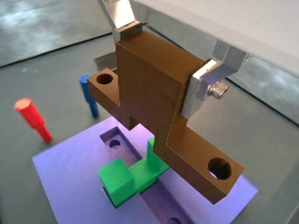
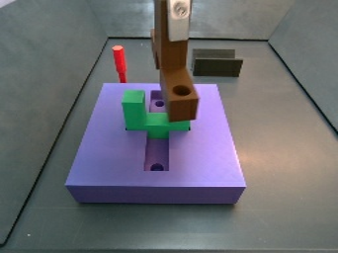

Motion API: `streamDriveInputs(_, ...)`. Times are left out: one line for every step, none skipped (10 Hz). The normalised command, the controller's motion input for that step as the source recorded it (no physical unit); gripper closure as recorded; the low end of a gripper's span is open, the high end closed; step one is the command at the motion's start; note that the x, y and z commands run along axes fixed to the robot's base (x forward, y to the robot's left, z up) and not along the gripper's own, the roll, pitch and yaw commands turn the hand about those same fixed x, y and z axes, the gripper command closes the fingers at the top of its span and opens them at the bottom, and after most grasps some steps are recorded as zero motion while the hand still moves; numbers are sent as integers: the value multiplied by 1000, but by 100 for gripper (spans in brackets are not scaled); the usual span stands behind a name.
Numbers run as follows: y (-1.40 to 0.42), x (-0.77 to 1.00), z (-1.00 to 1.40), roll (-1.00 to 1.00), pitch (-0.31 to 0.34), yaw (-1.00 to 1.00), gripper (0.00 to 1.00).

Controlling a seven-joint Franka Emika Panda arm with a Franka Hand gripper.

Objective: Pick up the brown object. Move up. Move to above the board. Insert the brown object.
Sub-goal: Insert the brown object.

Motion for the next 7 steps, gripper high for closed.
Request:
streamDriveInputs(-83, 0, -146, 209, 166, -637, 100)
streamDriveInputs(-106, 0, -74, 70, 180, -497, 100)
streamDriveInputs(-97, 9, -126, 0, 120, -314, 100)
streamDriveInputs(-60, 0, -257, -171, 33, -271, 100)
streamDriveInputs(0, 0, -263, -203, 0, -214, 100)
streamDriveInputs(0, -31, -203, -234, 0, -137, 100)
streamDriveInputs(0, -37, -189, -286, -31, -109, 100)
